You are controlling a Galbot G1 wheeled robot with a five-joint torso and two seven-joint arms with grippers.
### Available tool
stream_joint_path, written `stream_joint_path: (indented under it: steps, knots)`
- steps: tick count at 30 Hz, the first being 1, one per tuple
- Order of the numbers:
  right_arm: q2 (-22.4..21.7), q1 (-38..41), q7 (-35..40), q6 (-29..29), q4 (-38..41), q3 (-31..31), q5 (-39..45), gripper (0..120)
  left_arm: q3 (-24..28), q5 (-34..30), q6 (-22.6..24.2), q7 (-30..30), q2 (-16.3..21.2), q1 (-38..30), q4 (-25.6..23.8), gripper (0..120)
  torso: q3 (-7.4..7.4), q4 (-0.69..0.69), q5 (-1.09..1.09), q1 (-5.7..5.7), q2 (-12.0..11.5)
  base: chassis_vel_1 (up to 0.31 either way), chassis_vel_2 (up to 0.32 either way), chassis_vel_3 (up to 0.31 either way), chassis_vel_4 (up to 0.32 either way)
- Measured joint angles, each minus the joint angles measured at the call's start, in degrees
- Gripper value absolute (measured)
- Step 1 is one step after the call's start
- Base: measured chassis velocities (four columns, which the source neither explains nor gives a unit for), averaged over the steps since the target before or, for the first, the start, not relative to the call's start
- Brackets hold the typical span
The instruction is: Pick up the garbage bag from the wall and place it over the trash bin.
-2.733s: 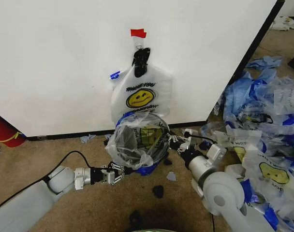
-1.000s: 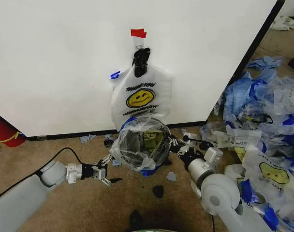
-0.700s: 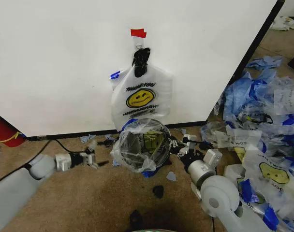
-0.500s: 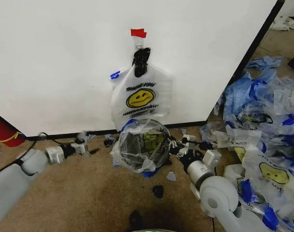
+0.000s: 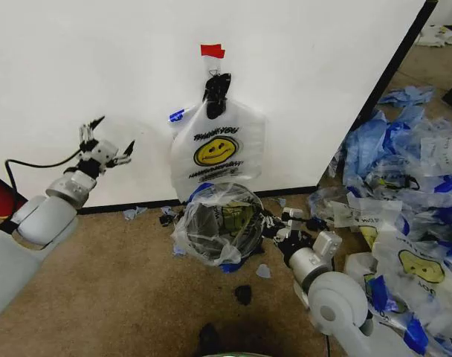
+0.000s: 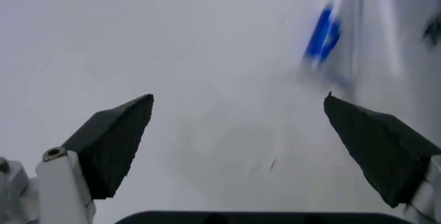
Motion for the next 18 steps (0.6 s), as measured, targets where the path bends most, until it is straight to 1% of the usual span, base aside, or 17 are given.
stream_joint_path:
  steps: [3,4,5,8,9,10,11,12,13,15,17,18]
  knots:
    - [0.0,-0.1,0.0,0.1,0.0,0.2,-0.1,1,-1.3,-1.6,1.8,-1.5,-0.1,0.6,-5.0,98,-0.01,0.04,0.01,-0.01,0.0,0.000,0.000,0.000,0.000]
    - [0.0,-0.1,0.0,0.1,0.0,0.2,-0.1,1,-1.3,-1.6,1.8,-1.5,-0.1,0.6,-5.0,98,-0.01,0.04,0.01,-0.01,0.0,0.000,0.000,0.000,0.000]
    - [0.0,0.0,0.0,0.1,0.0,0.2,-0.1,1,-1.7,-3.2,2.2,-1.6,-0.1,0.7,-7.0,98,0.00,0.05,0.01,0.00,0.0,0.000,0.000,0.000,0.000]
    - [0.0,0.4,0.0,0.1,-0.2,0.1,-0.1,1,-1.8,-10.4,2.9,-0.3,0.2,1.0,-12.5,98,0.00,0.05,0.01,0.00,0.0,0.000,0.000,0.000,0.000]
    - [0.0,0.6,0.0,0.1,-0.2,0.0,-0.1,1,-1.1,-15.3,3.0,1.3,0.4,1.2,-15.2,98,-0.01,0.05,0.03,-0.01,0.0,0.000,0.000,0.000,0.000]
    - [0.1,0.7,0.0,0.1,-0.3,0.0,-0.1,1,-0.5,-18.9,2.6,3.2,0.5,1.3,-16.8,98,0.00,0.04,0.03,0.00,0.0,0.000,0.000,0.000,0.000]
    - [0.1,0.7,0.0,0.1,-0.3,0.0,-0.1,1,-0.5,-18.9,2.6,3.2,0.5,1.3,-16.8,98,0.00,0.04,0.03,0.00,0.0,0.000,0.000,0.000,0.000]
    - [0.1,0.7,0.0,0.1,-0.3,-0.1,-0.1,1,0.0,-21.9,2.1,5.1,0.5,1.4,-17.8,98,0.00,0.03,0.00,0.00,0.0,0.000,0.000,0.000,0.000]
    - [0.1,0.8,0.0,0.1,-0.3,-0.2,-0.1,1,0.9,-26.0,0.9,8.3,0.4,1.4,-18.6,98,0.00,0.03,0.01,-0.01,0.0,0.000,0.000,0.000,0.000]
    - [0.1,0.9,0.0,0.1,-0.3,-0.4,-0.1,1,1.9,-30.0,-1.3,13.3,0.0,1.3,-18.4,97,-0.01,0.04,0.01,-0.01,0.0,0.000,0.000,0.000,0.000]
    - [-0.3,1.5,-0.1,0.0,-0.2,-1.4,-0.2,1,3.3,-33.1,-4.7,21.1,-0.2,1.4,-15.7,96,0.00,0.01,0.00,0.00,0.0,0.000,0.000,0.000,0.000]
    - [-0.6,2.0,-0.4,-0.1,-0.2,-1.9,-0.3,1,4.1,-33.9,-5.7,24.0,-0.3,1.5,-14.1,96,0.01,0.05,0.00,0.00,0.0,0.000,0.000,0.000,0.000]
